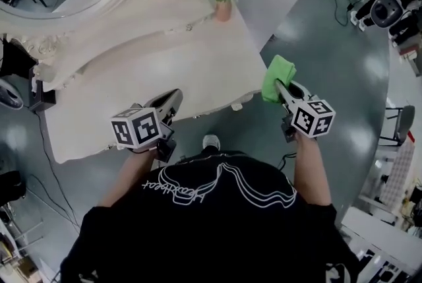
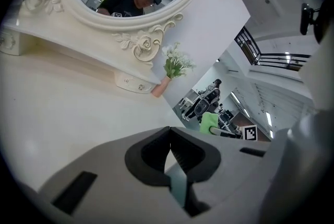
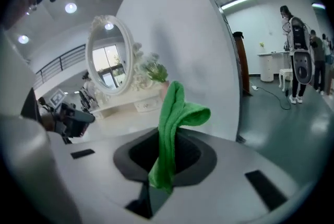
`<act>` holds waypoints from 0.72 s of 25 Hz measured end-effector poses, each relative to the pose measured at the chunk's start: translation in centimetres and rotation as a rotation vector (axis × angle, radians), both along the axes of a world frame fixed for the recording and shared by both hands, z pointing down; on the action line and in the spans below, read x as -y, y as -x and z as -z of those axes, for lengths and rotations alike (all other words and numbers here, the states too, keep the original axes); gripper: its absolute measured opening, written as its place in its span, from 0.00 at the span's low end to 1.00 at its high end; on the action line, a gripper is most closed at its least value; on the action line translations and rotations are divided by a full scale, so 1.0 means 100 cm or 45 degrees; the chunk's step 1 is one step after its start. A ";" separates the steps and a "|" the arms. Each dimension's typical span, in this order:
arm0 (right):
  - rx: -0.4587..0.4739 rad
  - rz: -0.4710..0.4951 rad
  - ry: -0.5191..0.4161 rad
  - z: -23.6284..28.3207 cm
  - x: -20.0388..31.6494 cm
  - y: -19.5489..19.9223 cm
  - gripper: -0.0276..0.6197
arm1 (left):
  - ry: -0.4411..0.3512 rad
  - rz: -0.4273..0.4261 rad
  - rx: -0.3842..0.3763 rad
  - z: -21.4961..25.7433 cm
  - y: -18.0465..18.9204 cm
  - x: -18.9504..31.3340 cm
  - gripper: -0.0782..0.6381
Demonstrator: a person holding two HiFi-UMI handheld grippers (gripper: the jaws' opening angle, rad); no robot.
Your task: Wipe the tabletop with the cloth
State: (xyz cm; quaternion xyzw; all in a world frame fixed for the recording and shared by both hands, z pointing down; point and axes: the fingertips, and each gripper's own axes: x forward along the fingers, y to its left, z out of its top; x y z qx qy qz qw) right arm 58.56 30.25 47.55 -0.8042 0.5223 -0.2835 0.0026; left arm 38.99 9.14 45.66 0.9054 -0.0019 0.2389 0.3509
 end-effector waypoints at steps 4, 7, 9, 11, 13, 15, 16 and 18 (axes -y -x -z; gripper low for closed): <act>-0.003 0.114 -0.228 0.056 0.025 0.068 0.13 | -0.019 -0.012 -0.073 0.034 0.033 -0.011 0.11; 0.008 0.248 -0.360 0.091 0.044 0.129 0.13 | -0.068 -0.016 -0.138 0.062 0.065 -0.019 0.11; -0.001 0.343 -0.424 0.111 0.056 0.170 0.13 | -0.105 -0.037 -0.199 0.081 0.087 -0.026 0.11; -0.026 0.417 -0.479 0.131 0.066 0.205 0.13 | -0.128 -0.057 -0.285 0.103 0.109 -0.033 0.11; -0.047 0.471 -0.537 0.150 0.076 0.232 0.13 | -0.158 -0.055 -0.378 0.126 0.128 -0.036 0.11; -0.065 0.513 -0.573 0.164 0.082 0.256 0.13 | -0.197 -0.051 -0.448 0.146 0.144 -0.037 0.11; -0.080 0.532 -0.581 0.169 0.085 0.267 0.12 | -0.214 -0.052 -0.469 0.153 0.151 -0.038 0.11; -0.111 0.563 -0.590 0.177 0.089 0.284 0.12 | -0.237 -0.056 -0.486 0.162 0.164 -0.039 0.11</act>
